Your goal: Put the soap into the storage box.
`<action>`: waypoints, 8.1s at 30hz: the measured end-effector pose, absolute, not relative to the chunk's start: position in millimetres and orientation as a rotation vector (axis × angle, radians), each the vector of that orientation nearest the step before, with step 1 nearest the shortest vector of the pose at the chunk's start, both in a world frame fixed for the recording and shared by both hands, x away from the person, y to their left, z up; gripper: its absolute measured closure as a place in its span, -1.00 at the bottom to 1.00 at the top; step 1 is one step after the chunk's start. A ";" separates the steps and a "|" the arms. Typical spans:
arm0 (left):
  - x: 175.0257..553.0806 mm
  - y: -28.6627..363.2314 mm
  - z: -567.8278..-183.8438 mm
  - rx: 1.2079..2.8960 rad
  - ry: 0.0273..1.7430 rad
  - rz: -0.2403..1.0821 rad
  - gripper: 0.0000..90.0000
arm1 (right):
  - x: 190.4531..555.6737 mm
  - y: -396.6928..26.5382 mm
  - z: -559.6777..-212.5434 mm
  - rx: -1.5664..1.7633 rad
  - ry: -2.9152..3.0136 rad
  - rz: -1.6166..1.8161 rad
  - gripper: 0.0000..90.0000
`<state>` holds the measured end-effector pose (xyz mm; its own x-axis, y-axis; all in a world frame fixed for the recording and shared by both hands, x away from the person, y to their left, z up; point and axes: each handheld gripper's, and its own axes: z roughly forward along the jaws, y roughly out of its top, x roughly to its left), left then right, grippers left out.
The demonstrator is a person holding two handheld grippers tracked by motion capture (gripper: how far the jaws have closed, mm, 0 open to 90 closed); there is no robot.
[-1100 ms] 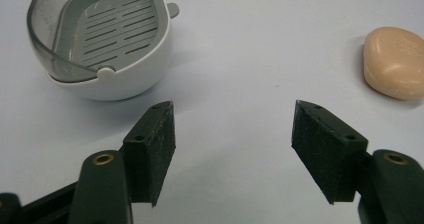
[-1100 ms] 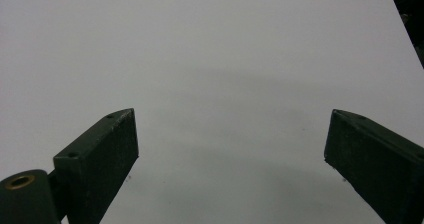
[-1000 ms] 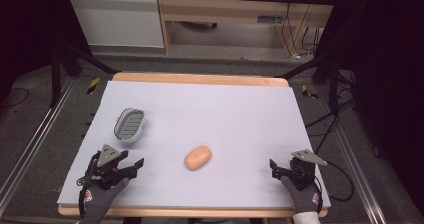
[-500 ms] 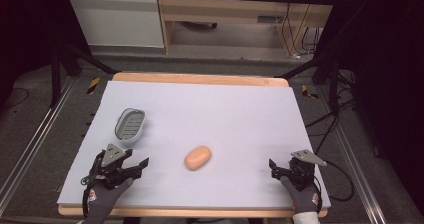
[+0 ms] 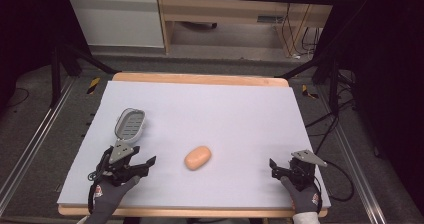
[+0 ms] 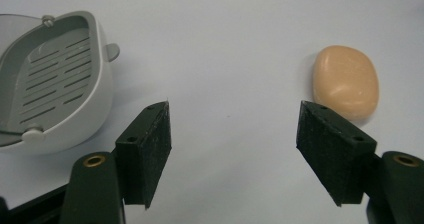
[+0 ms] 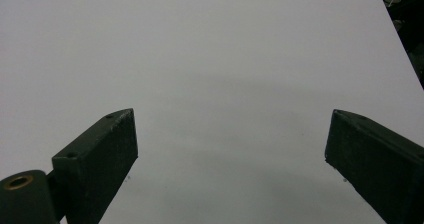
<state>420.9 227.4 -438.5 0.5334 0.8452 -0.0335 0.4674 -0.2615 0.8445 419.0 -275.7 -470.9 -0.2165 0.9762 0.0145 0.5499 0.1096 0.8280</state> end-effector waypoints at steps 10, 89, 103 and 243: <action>427.8 209.1 -426.5 1.922 1.029 0.533 -0.37 | 419.2 -275.2 -470.9 1.484 1.838 0.986 -0.85; 467.0 93.6 -455.6 2.157 0.887 0.390 -0.53 | 424.1 -271.0 -473.7 1.489 1.893 0.991 -0.85; 470.1 87.4 -467.6 2.209 0.890 0.386 -0.53 | 425.2 -269.5 -473.8 1.496 1.899 0.991 -0.85; 466.9 218.3 -393.0 1.856 1.103 0.512 -0.30 | 424.2 -269.1 -474.1 1.494 1.911 0.993 -0.85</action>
<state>466.9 218.3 -393.0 0.5184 0.8507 -0.0872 0.4830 -0.2072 0.8508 424.2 -269.1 -474.1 -0.2607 0.9646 0.0403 0.5873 0.1254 0.7996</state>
